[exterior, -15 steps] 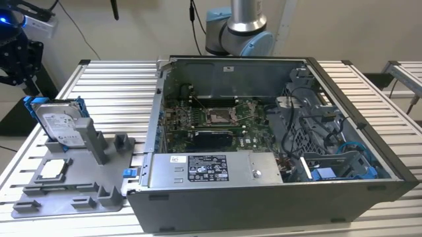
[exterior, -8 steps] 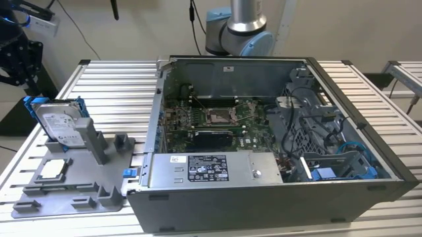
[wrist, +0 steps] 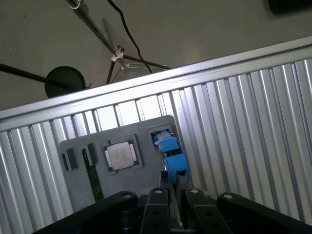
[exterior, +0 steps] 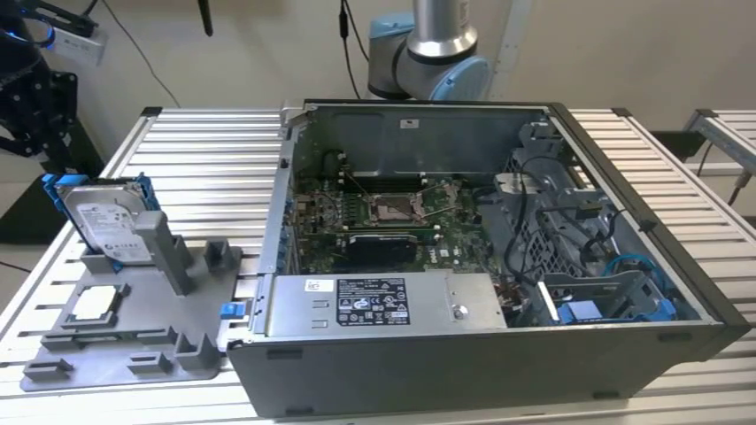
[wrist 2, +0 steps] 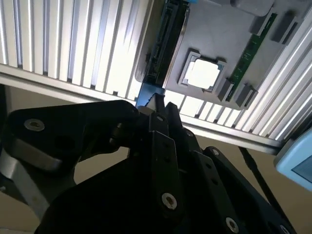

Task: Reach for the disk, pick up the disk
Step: 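Pick up the disk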

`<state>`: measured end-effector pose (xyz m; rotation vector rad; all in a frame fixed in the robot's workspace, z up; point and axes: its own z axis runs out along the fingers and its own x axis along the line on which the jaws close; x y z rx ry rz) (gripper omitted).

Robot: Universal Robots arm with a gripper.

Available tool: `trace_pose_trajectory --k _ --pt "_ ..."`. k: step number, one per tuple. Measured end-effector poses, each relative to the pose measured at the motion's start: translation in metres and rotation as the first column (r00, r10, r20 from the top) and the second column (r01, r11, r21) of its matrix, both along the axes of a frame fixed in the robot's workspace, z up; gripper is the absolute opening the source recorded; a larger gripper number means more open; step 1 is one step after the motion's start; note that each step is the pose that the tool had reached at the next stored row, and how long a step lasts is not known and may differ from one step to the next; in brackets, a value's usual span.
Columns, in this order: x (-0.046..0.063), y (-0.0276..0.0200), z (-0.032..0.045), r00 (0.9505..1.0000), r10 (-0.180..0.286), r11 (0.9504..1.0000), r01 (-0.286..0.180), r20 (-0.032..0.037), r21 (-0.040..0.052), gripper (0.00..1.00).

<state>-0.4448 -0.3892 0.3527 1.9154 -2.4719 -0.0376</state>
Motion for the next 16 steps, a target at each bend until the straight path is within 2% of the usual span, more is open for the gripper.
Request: trace_pose_trajectory --k 13,16 --pt "0.0002 0.0001 -0.0002 1.0000 0.000 1.0000 0.000 0.0000 0.0000 1.00" --pt "0.0002 0.0024 -0.0028 1.0000 0.008 1.0000 -0.008 -0.0003 -0.0011 1.00"
